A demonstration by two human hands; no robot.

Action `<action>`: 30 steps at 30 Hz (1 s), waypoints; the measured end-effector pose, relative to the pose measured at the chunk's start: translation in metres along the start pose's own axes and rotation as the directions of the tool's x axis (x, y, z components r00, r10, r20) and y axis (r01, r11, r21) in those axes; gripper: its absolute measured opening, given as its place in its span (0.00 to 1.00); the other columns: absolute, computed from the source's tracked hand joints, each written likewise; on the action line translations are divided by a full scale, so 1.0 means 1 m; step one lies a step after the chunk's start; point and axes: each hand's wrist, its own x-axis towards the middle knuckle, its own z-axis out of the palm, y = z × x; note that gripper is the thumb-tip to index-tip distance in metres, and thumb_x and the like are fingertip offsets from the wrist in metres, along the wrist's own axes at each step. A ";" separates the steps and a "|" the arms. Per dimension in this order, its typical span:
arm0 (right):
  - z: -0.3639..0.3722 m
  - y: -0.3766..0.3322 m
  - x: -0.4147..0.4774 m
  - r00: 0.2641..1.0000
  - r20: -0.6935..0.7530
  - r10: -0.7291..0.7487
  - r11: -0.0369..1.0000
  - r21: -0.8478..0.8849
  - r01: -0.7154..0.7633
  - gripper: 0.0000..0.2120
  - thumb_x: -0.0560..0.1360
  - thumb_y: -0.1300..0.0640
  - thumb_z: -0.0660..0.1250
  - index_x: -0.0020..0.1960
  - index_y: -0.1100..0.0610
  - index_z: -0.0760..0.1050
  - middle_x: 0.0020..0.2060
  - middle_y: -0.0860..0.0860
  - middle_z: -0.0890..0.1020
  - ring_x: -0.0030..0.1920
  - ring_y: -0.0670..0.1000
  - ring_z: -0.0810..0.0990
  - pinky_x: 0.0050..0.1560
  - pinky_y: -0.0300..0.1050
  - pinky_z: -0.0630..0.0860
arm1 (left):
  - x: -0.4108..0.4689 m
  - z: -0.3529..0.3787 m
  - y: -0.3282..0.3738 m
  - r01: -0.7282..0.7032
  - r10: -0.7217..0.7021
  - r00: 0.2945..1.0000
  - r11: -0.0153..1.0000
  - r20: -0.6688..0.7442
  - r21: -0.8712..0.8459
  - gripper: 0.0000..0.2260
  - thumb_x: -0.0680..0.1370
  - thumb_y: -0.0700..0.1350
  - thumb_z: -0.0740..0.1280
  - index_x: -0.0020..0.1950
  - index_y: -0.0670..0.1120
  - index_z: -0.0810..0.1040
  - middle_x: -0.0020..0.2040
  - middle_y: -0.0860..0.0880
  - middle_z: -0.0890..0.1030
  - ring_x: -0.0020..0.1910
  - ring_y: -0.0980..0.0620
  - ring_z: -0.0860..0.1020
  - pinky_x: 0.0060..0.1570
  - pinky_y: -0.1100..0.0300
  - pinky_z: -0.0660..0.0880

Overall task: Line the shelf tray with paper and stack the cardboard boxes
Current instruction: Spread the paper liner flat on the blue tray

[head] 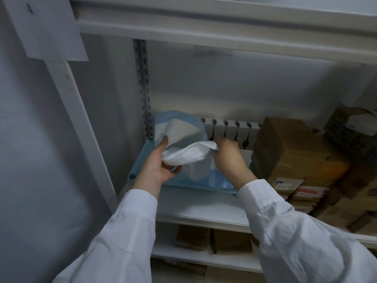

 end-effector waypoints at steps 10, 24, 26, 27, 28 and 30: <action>-0.014 0.036 0.015 0.965 -0.223 -0.141 0.990 -0.015 0.141 0.25 0.76 0.68 0.57 0.72 0.60 0.63 0.74 0.53 0.61 0.71 0.58 0.63 0.67 0.46 0.62 | 0.043 0.024 -0.009 -0.235 0.239 0.971 0.954 0.000 -0.185 0.15 0.80 0.57 0.56 0.60 0.51 0.73 0.55 0.49 0.78 0.50 0.51 0.76 0.45 0.57 0.73; 0.101 0.101 0.024 0.863 0.506 -0.007 0.945 -0.279 0.171 0.31 0.80 0.65 0.51 0.77 0.57 0.38 0.77 0.54 0.38 0.77 0.60 0.40 0.76 0.55 0.43 | 0.090 -0.032 -0.063 -0.248 0.193 0.872 0.966 -0.450 -0.067 0.07 0.80 0.32 0.56 0.53 0.42 0.69 0.40 0.48 0.72 0.34 0.49 0.72 0.21 0.67 0.75; 0.105 0.102 0.022 0.831 0.555 0.017 0.953 -0.260 0.153 0.29 0.81 0.63 0.49 0.77 0.57 0.39 0.77 0.54 0.40 0.77 0.59 0.42 0.76 0.55 0.45 | 0.090 -0.035 -0.066 -0.264 0.200 0.883 0.960 -0.424 -0.097 0.09 0.81 0.32 0.55 0.57 0.43 0.67 0.41 0.48 0.73 0.36 0.48 0.73 0.25 0.64 0.76; 0.106 0.102 0.022 0.832 0.554 0.020 0.957 -0.252 0.145 0.29 0.81 0.63 0.49 0.77 0.57 0.39 0.77 0.55 0.41 0.77 0.59 0.43 0.76 0.55 0.45 | 0.089 -0.036 -0.067 -0.271 0.211 0.890 0.958 -0.405 -0.095 0.09 0.81 0.32 0.55 0.58 0.43 0.67 0.42 0.48 0.74 0.37 0.48 0.74 0.27 0.63 0.77; 0.107 0.101 0.023 0.843 0.538 0.018 0.959 -0.247 0.138 0.29 0.81 0.64 0.49 0.77 0.57 0.40 0.77 0.55 0.42 0.77 0.59 0.44 0.76 0.54 0.45 | 0.089 -0.036 -0.067 -0.282 0.228 0.896 0.955 -0.381 -0.090 0.09 0.81 0.32 0.55 0.58 0.43 0.68 0.42 0.47 0.74 0.38 0.49 0.75 0.30 0.64 0.77; 0.109 0.099 0.023 0.877 0.481 0.012 0.962 -0.244 0.121 0.29 0.81 0.64 0.50 0.77 0.58 0.41 0.77 0.56 0.43 0.77 0.59 0.46 0.76 0.55 0.46 | 0.087 -0.036 -0.067 -0.301 0.257 0.902 0.950 -0.347 -0.078 0.09 0.80 0.32 0.56 0.58 0.43 0.69 0.43 0.46 0.75 0.40 0.50 0.75 0.32 0.66 0.78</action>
